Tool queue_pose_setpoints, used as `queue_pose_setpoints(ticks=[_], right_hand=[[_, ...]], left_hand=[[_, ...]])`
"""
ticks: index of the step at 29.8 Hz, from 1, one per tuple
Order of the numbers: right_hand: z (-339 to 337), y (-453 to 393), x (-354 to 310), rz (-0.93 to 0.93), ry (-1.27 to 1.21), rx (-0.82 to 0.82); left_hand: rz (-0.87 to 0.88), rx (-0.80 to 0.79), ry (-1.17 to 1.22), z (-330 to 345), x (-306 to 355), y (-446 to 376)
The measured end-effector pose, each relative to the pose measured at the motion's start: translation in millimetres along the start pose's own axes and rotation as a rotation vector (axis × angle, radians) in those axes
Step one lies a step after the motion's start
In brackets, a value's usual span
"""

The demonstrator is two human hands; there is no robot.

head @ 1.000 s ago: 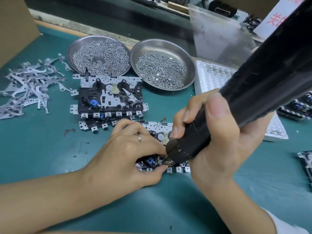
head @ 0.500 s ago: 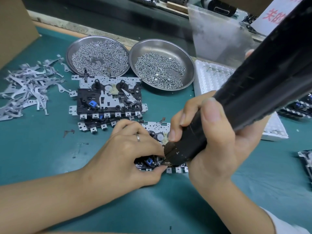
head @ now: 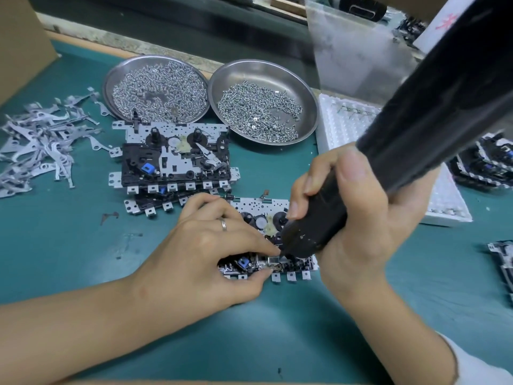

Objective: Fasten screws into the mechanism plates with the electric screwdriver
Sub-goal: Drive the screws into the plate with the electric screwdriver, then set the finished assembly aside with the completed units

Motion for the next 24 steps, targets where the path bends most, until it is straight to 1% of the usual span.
queue_pose_setpoints(ticks=[2, 7, 9, 13, 15, 17, 19, 20, 22, 24], right_hand=[[3.1, 0.8, -2.2, -0.022, -0.033, -0.058], [2.2, 1.3, -7.9, -0.046, -0.06, -0.058], [4.7, 1.7, -7.9, -0.058, -0.049, -0.083], [5.6, -1.9, -14.6, -0.175, 0.013, -0.107], [-4.8, -4.1, -14.8, -0.244, 0.036, -0.057], [-17.5, -5.5, -12.0, -0.265, 0.086, 0.059], [-28.2, -5.0, -3.1, -0.207, 0.161, 0.194], [-31.5, -4.7, 3.2, -0.162, 0.193, 0.224], [-31.2, -4.8, 14.4, -0.082, 0.255, 0.202], [-27.5, -5.3, 22.5, -0.038, 0.304, 0.142]], left_hand=[[0.003, 0.003, -0.007, 0.7, 0.7, 0.2], [-0.006, 0.004, -0.012, 1.8, 0.4, 0.6], [-0.017, -0.008, -0.011, 2.5, -1.5, 0.5], [-0.033, -0.039, -0.005, 3.5, -3.5, 1.1], [-0.045, -0.048, 0.007, 4.0, -4.6, 2.3], [-0.046, -0.053, 0.012, 4.5, -5.0, 4.2], [-0.016, -0.078, -0.046, 5.4, -3.7, 4.9], [0.003, -0.097, -0.112, 5.8, -3.5, 4.8], [0.016, -0.141, -0.267, 6.1, -5.3, 3.0], [0.005, -0.186, -0.397, 6.6, -7.5, 0.5]])
Point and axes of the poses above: each hand's wrist, its own y-axis away from the middle knuckle, its own z-axis out of the palm, x = y × z, the point moved 6 cm from there along -y, towards the middle knuckle, and after that the axes turned 6 degrees about -x, right-handed, at the moved point
